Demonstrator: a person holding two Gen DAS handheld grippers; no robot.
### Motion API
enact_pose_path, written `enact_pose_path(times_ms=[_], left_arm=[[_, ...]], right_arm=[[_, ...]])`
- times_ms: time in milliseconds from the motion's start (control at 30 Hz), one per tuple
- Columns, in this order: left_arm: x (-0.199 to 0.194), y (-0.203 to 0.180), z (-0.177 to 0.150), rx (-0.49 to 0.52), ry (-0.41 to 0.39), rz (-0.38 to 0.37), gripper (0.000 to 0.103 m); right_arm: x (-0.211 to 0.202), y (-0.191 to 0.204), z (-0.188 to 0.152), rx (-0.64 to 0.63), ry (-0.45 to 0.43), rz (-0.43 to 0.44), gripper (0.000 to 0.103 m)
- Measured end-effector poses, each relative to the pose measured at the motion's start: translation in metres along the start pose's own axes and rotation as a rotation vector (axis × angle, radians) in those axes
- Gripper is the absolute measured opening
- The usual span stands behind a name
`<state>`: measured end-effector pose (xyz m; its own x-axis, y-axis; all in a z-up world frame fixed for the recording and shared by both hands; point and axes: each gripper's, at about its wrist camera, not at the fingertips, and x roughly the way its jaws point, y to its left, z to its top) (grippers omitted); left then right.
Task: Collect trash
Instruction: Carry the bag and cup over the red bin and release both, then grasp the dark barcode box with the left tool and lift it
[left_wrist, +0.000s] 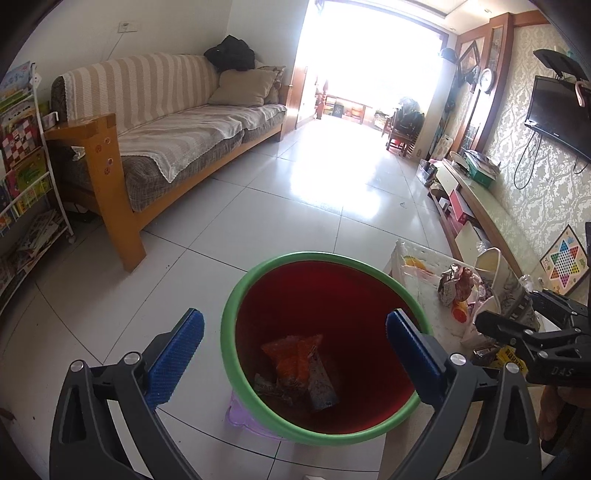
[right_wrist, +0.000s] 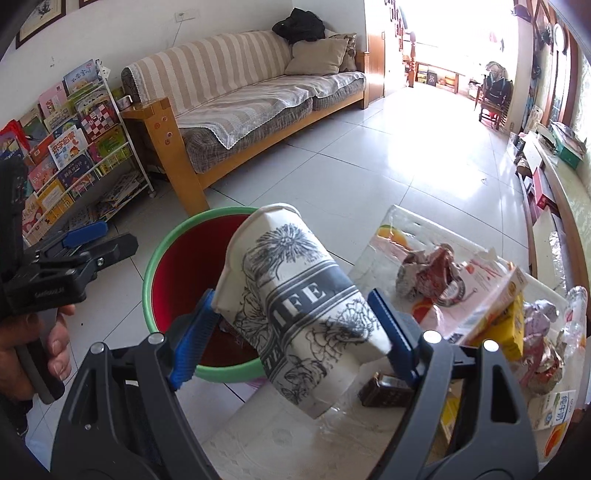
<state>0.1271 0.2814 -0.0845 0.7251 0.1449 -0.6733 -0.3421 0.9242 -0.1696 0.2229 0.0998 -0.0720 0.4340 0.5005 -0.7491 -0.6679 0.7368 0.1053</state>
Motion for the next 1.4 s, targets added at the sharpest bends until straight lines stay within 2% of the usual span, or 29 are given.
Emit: enact_pose_path(times_ms=[300, 533, 600, 633, 667, 733, 1033, 1200, 1400], left_arm=[[-0.013, 0.030, -0.009, -0.020, -0.002, 0.050, 0.095], [-0.018, 0.046, -0.010, -0.050, -0.008, 0.063, 0.095], [-0.019, 0.044, -0.010, -0.050, -0.009, 0.066, 0.095], [-0.019, 0.044, -0.010, -0.049, -0.010, 0.068, 0.095], [-0.019, 0.044, -0.010, -0.048, -0.010, 0.069, 0.095], [-0.019, 0.043, -0.009, -0.050, -0.010, 0.069, 0.095], [-0.029, 0.026, -0.011, -0.023, -0.022, 0.050, 0.095], [-0.034, -0.002, -0.014, 0.012, -0.019, 0.014, 0.095], [-0.035, -0.062, -0.025, 0.084, 0.001, -0.079, 0.095]], right_arm=[[0.061, 0.035, 0.023, -0.078, 0.068, 0.012, 0.081], [0.084, 0.052, 0.027, -0.118, 0.115, 0.000, 0.083], [0.083, 0.055, 0.029, -0.126, 0.113, -0.008, 0.087], [0.082, 0.056, 0.030, -0.127, 0.108, -0.008, 0.092], [0.079, 0.057, 0.031, -0.125, 0.104, 0.001, 0.097], [0.073, 0.056, 0.031, -0.130, 0.088, -0.004, 0.098], [0.025, 0.039, 0.012, -0.124, 0.027, -0.071, 0.098], [-0.019, 0.005, -0.027, -0.055, -0.001, -0.113, 0.098], [-0.070, -0.031, -0.088, -0.038, -0.006, -0.194, 0.098]])
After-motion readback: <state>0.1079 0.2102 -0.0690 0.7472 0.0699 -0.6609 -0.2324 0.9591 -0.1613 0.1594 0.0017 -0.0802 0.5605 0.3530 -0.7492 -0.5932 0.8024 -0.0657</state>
